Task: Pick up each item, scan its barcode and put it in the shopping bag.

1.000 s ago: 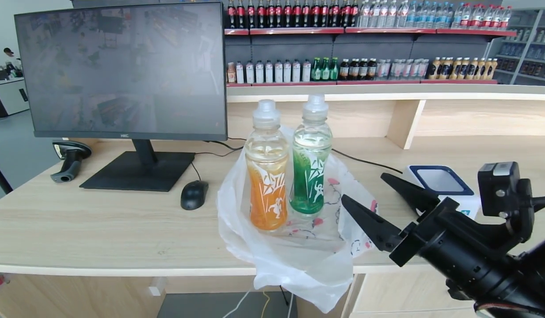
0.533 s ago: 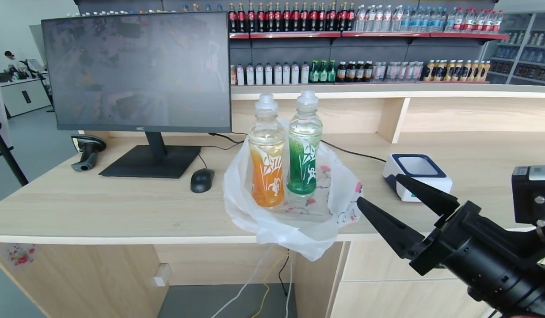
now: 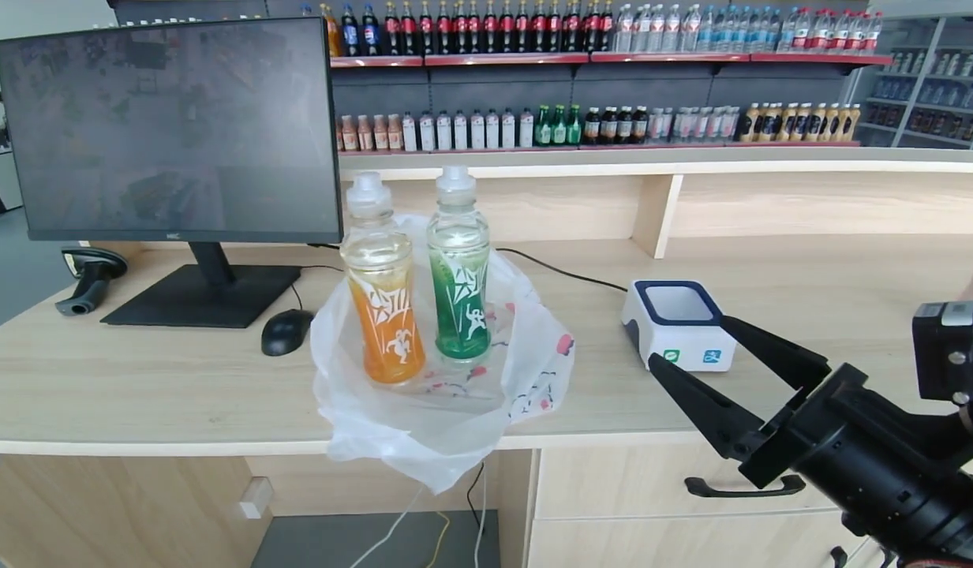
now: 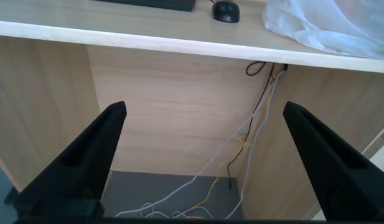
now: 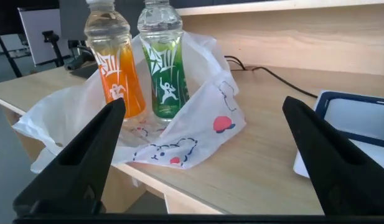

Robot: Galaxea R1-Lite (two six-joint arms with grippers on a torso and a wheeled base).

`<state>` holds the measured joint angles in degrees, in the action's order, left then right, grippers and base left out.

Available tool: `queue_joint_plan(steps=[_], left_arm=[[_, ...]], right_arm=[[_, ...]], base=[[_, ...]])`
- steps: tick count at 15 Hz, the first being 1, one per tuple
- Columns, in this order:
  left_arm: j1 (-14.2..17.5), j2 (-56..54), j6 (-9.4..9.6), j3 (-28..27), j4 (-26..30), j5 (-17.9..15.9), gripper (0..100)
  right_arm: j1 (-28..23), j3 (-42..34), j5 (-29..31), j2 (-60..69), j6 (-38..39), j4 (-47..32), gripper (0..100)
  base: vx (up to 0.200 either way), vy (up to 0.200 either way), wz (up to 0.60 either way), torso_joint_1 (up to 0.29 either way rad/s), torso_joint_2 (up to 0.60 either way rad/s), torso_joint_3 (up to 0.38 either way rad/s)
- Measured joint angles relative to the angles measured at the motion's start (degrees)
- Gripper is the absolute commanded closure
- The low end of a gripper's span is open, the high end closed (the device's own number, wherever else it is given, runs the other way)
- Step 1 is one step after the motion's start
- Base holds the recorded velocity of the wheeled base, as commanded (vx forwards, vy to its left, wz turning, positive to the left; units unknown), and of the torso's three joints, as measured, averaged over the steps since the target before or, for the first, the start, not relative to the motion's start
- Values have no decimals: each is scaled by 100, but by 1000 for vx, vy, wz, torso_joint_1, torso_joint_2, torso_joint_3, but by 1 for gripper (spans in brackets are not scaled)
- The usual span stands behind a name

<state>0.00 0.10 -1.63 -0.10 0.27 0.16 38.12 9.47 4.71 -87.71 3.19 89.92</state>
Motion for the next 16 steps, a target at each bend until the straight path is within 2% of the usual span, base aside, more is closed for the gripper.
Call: queue_joint_plan(steps=[16], left_arm=[[0, 0, -2, 0, -2, 0, 0]], right_arm=[[-306, -99, -4, 50, -11, 2, 0]], base=[[0, -200, 0, 2, 3, 1]])
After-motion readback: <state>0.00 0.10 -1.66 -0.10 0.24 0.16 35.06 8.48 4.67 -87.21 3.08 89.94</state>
